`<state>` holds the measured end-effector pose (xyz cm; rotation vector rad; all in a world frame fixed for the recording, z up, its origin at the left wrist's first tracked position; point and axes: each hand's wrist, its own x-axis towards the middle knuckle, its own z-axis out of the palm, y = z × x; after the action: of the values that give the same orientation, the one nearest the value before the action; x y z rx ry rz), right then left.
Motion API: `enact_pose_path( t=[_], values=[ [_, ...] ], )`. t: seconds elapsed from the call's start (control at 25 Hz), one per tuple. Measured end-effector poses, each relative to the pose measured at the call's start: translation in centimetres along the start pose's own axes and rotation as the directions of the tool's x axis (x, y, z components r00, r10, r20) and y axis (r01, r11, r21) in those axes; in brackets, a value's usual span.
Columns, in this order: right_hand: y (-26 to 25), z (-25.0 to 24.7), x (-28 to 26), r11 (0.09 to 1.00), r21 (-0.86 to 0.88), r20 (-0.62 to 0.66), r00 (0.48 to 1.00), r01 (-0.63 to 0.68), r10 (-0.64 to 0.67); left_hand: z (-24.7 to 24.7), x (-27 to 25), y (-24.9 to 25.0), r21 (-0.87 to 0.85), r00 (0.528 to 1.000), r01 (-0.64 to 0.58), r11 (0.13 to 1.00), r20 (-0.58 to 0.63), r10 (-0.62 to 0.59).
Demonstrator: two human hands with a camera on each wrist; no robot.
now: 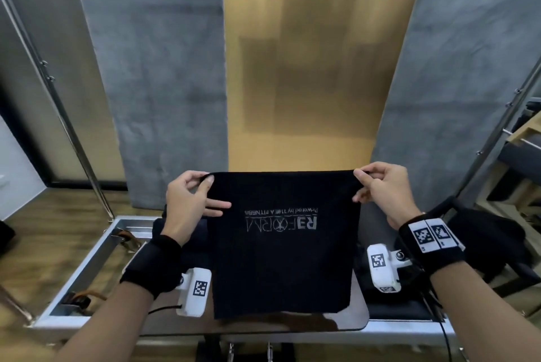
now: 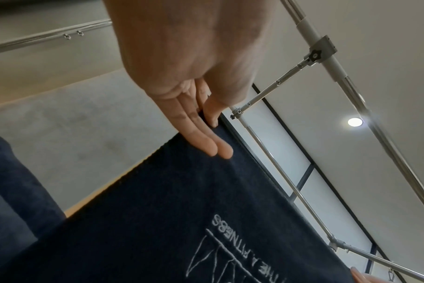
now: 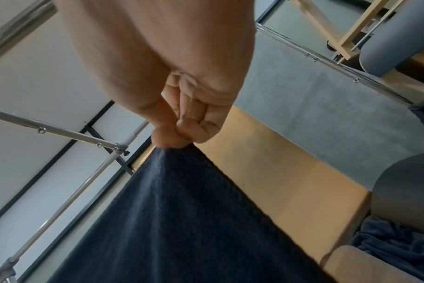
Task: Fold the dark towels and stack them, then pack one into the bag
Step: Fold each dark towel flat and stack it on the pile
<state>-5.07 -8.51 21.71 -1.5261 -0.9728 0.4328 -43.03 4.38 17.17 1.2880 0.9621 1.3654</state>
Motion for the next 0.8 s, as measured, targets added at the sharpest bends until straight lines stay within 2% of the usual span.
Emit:
enact_pose_path(
  t=[0.12, 0.36, 0.48, 0.6, 0.72, 0.8],
  values=[
    [1.1, 1.5, 1.6, 0.996, 0.079, 0.030, 0.999, -0.031, 0.029, 1.0, 1.6, -1.2, -0.081, 0.998, 0.051, 0.995, 0.038, -0.048],
    [1.8, 1.1, 3.4, 0.980, 0.188, -0.012, 0.998, 0.065, -0.064, 3.0, 3.7, -1.1, -0.189, 0.998, -0.068, 0.980, -0.024, 0.065],
    [4.0, 0.3, 1.3, 0.971, 0.239, 0.024, 0.999, 0.016, -0.022, 2.4, 1.4, -2.8, -0.101, 0.999, -0.028, 0.994, -0.040, 0.024],
    [8.9, 0.4, -3.1, 0.955, 0.269, 0.051, 0.992, -0.124, 0.115, 0.8, -3.2, -7.0, -0.003, 0.995, 0.084, 0.996, -0.044, -0.084],
    [15.1, 1.3, -8.6, 0.941, 0.148, 0.053, 0.953, -0.303, 0.299, -0.3, -8.5, -12.1, 0.208, 0.975, 0.222, 0.953, -0.036, -0.219],
    [18.7, 1.6, -11.9, 0.915, 0.008, 0.059, 0.914, -0.403, 0.402, -1.0, -11.3, -15.2, 0.386, 0.950, 0.305, 0.871, -0.060, -0.306]
  ],
)
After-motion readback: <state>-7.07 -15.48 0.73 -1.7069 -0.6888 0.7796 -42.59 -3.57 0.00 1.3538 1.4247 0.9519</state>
